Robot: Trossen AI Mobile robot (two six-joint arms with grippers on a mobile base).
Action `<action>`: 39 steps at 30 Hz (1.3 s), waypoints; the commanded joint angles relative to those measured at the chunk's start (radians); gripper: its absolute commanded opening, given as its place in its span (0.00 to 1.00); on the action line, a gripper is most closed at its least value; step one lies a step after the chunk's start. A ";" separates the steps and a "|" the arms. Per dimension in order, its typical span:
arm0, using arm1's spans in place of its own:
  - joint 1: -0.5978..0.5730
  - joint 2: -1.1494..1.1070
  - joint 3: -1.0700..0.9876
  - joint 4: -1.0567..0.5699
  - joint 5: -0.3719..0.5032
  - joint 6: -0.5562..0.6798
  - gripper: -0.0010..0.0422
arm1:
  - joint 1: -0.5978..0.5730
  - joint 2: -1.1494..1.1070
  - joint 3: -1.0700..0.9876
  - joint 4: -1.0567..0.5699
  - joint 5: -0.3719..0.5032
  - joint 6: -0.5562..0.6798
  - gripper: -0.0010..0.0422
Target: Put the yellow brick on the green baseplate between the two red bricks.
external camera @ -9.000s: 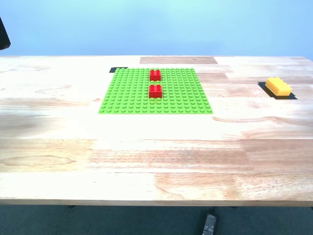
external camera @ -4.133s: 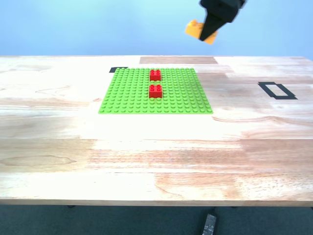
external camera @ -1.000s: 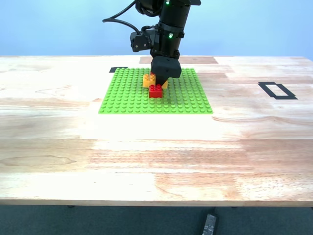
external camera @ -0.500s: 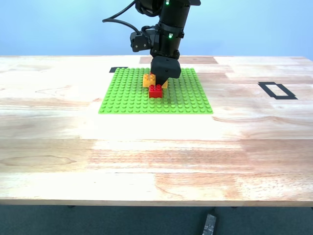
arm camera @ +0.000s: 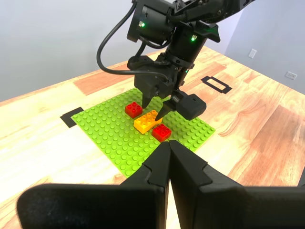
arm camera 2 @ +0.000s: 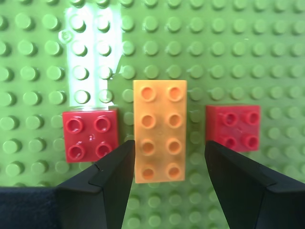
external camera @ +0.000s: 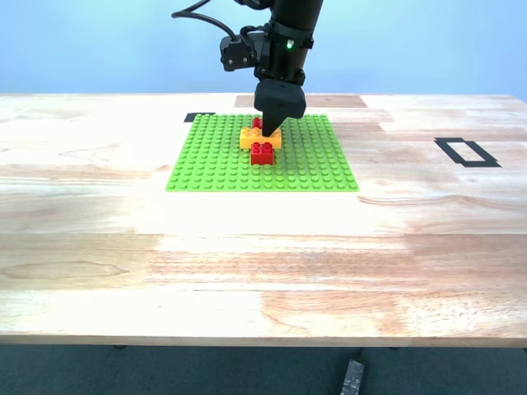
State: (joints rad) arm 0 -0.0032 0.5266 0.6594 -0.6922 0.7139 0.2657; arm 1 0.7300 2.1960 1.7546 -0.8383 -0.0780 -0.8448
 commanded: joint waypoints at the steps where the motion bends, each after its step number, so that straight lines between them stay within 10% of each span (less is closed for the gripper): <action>1: 0.000 0.000 0.000 -0.005 0.000 0.001 0.02 | 0.000 -0.006 0.012 -0.002 0.007 0.006 0.49; 8: 0.000 0.000 0.000 -0.003 0.000 0.001 0.02 | 0.002 -0.015 0.002 0.001 0.006 0.026 0.41; 19: 0.000 0.000 0.000 0.003 0.000 0.001 0.02 | 0.003 -0.013 -0.006 0.006 -0.040 0.032 0.01; 39: 0.000 0.000 0.000 0.000 -0.008 0.003 0.02 | 0.008 0.056 -0.012 0.037 -0.046 0.076 0.04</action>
State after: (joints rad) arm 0 -0.0032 0.5266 0.6594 -0.6952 0.7059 0.2691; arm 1 0.7376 2.2452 1.7512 -0.8013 -0.1238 -0.7731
